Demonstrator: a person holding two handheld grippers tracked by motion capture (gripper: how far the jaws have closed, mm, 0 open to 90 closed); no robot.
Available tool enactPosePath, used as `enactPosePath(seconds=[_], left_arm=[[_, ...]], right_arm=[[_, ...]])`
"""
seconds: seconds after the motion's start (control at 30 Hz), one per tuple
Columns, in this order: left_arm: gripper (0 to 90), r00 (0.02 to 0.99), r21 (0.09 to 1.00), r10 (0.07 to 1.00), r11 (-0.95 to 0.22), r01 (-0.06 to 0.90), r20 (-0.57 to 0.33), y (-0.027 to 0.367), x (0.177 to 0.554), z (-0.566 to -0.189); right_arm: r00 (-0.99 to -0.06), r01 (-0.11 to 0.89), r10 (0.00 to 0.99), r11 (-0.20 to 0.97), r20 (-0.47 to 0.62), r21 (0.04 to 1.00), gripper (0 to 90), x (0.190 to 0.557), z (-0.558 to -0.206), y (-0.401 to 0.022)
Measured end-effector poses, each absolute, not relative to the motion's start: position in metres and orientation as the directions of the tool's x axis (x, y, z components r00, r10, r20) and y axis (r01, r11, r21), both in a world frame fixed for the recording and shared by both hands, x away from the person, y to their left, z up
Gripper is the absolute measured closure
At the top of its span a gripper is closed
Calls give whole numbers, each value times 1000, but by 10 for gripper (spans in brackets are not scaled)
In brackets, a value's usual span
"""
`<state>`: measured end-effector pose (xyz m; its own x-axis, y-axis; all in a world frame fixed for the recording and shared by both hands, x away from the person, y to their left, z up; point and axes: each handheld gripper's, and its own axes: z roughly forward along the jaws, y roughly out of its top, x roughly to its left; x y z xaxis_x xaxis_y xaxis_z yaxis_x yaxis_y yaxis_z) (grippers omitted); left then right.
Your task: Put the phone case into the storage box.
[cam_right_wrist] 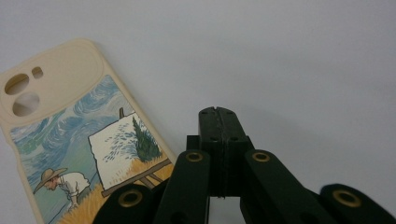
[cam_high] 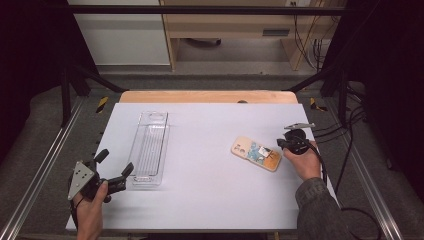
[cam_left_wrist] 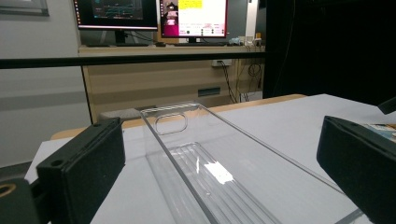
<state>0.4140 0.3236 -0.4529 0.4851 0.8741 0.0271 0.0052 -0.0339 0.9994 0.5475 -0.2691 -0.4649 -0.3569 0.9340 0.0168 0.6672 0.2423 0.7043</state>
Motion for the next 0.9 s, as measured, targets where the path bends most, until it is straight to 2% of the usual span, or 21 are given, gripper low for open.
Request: enactPosePath(seconds=[0.2,0.9], left_arm=[[10,488,999,872,-38,5,30,323,414,-453],[10,490,999,871,-38,4,31,323,414,-453]], right_arm=[[-365,696,931,265,11,667,900,546,-472,-268],[-408,717,912,291,42,633,900,543,-476,-263]])
